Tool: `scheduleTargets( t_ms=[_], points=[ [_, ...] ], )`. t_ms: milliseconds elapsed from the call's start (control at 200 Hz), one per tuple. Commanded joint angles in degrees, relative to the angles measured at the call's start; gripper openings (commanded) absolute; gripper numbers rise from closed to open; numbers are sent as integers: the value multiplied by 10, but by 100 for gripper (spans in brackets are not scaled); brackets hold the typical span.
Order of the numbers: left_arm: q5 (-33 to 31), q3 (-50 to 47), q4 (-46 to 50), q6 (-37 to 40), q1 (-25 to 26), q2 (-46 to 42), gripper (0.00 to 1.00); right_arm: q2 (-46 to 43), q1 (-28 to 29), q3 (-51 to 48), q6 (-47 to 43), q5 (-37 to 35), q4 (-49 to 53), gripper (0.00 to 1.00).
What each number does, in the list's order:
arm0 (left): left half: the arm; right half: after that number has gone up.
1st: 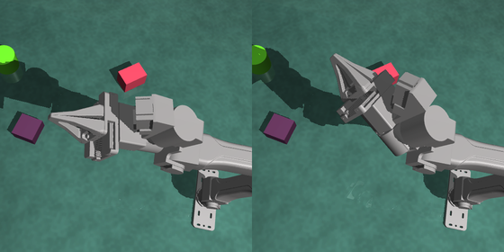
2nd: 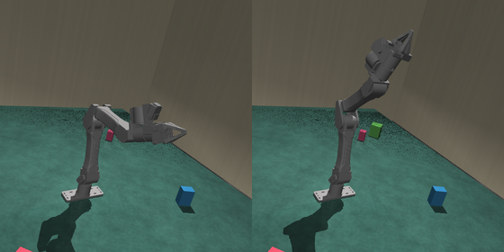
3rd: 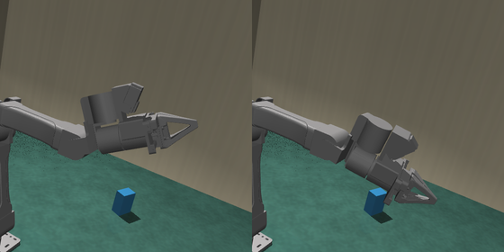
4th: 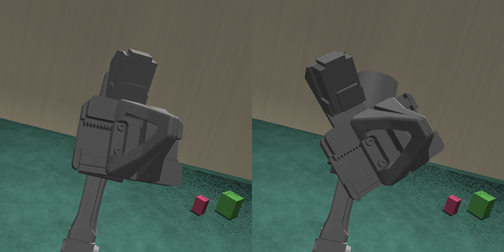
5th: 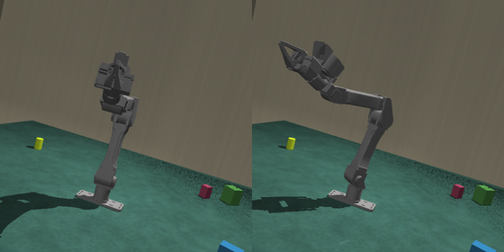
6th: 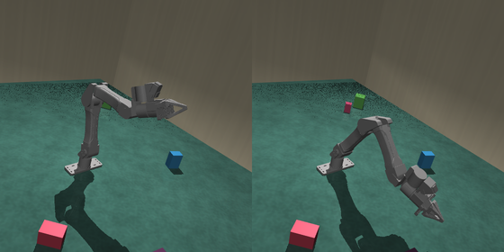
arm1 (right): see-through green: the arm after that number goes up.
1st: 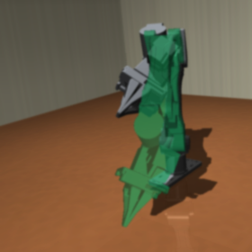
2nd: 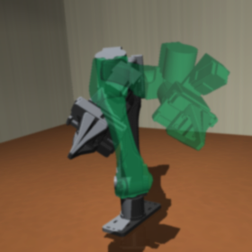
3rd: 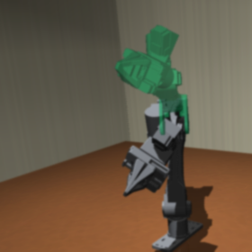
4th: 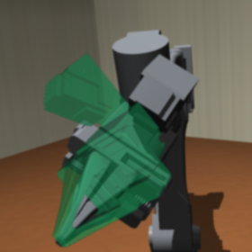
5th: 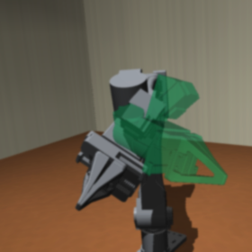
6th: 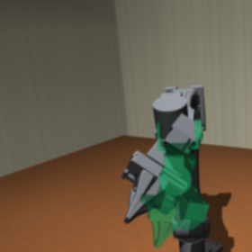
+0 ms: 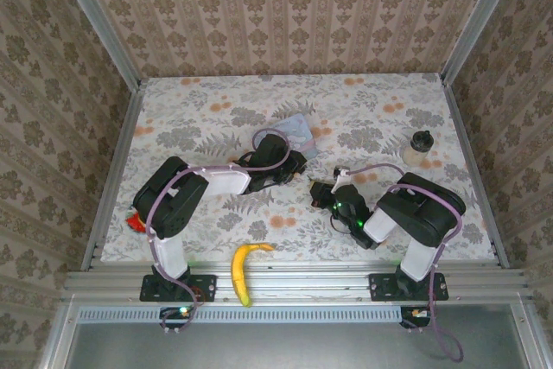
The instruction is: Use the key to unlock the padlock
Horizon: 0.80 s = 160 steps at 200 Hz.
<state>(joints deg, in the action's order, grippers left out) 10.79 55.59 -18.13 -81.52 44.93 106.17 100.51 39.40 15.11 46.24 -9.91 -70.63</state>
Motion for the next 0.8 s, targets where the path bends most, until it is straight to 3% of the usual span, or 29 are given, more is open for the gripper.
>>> scheduleTargets(
  t_ms=[0,795],
  points=[
    [61,-15,34,-57,2,30,0,-15,4,-6,-15,-12,-30,0],
    [70,-15,33,-58,2,33,0,2,1,19,-22,-9,-31,0]
  ],
)
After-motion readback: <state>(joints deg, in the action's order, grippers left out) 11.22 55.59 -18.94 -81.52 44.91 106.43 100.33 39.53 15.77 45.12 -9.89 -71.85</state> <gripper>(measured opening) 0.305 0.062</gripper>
